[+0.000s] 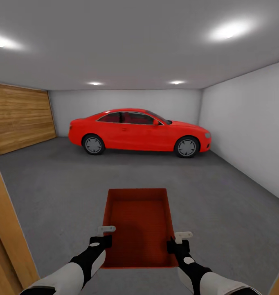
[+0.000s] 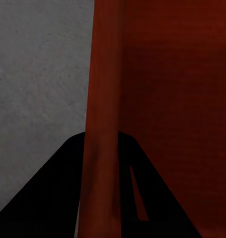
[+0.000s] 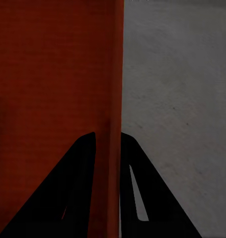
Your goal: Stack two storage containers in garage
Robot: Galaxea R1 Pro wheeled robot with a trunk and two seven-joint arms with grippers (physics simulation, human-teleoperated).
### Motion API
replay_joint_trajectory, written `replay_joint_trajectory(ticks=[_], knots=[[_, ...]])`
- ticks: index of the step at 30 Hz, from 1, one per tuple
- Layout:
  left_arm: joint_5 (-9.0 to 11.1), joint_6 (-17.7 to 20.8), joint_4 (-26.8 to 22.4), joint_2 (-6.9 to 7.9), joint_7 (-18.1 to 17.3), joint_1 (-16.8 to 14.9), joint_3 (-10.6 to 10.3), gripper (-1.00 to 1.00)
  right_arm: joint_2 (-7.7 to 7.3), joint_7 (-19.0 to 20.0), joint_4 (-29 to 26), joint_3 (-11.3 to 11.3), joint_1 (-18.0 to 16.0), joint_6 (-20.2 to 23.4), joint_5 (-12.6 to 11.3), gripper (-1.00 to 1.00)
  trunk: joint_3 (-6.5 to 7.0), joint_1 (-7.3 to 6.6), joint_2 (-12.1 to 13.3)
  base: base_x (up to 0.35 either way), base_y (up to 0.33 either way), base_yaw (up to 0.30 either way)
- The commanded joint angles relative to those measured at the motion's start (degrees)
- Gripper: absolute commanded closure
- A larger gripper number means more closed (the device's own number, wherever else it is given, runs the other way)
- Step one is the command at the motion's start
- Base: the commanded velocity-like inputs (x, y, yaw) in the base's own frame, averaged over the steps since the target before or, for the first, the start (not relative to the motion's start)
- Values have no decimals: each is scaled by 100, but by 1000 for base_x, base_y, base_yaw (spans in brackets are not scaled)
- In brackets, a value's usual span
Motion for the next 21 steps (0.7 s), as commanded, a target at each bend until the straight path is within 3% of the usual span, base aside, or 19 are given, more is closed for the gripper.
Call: replay_joint_trajectory(ticks=[1,21], knots=[[83,-4,-130,267,81,-9,359,100,1,1,5,-148,-1,-11,-23,100,-10,2,-8,45,32,0],[82,-4,-130,267,81,-9,359,100,1,1,5,-148,0,1,-30,100,-10,2,-8,5,4,0]])
